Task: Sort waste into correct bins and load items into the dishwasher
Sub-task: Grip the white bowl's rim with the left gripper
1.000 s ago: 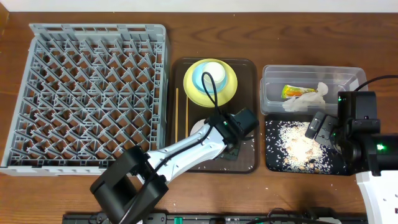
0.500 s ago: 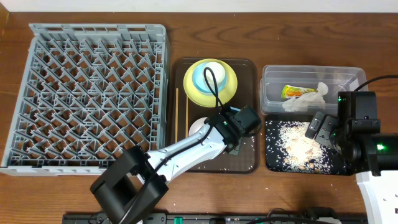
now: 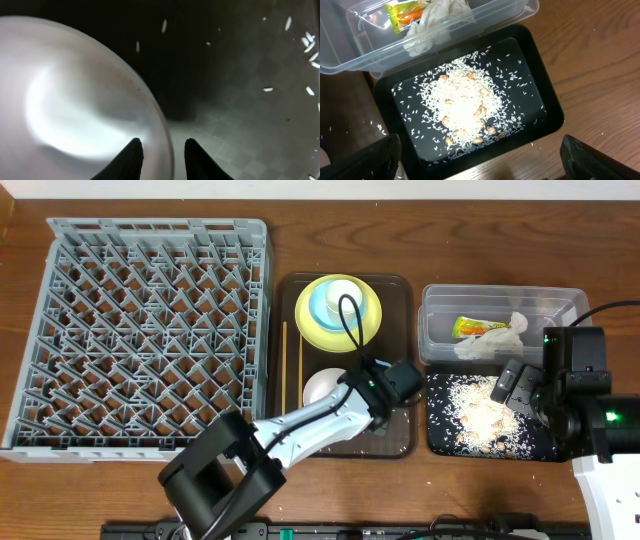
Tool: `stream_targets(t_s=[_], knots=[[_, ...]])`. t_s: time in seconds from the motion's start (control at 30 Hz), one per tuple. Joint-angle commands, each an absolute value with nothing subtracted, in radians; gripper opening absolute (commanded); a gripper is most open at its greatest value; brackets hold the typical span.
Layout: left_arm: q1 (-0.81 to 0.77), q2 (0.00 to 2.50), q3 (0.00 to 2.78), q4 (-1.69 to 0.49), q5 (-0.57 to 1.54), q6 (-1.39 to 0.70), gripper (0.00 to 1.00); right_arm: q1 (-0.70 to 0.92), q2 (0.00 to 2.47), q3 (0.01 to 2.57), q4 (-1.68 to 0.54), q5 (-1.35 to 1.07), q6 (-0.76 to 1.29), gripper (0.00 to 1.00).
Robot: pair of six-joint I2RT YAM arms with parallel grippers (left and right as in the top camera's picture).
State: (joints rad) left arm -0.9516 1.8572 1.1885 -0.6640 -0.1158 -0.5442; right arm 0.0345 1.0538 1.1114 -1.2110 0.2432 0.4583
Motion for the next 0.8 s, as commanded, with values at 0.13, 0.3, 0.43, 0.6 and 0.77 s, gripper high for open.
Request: stream_targets(t_s=[0.13, 0.3, 0.43, 0.6, 0.77], knots=[[-0.952, 1.869, 1.183, -0.664, -0.147, -0.532, 0.21, 0.027, 1.055, 1.117, -1.212, 0.25, 0.455, 0.99], [-0.953, 1.869, 1.182, -0.664, -0.147, -0.532, 0.1, 0.027, 1.055, 1.117, -1.212, 0.25, 0.455, 0.99], [-0.952, 1.869, 1.182, -0.664, -0.148, -0.537, 0.08, 0.027, 1.055, 1.117, -1.212, 0.25, 0.455, 0.99], [-0.952, 1.869, 1.182, -0.665, -0.147, -0.537, 0.08, 0.027, 1.055, 1.117, -1.212, 0.25, 0.455, 0.99], [-0.952, 1.869, 1.182, -0.675, -0.147, -0.581, 0.08, 0.027, 1.055, 1.117, -1.212, 0.25, 0.455, 0.99]])
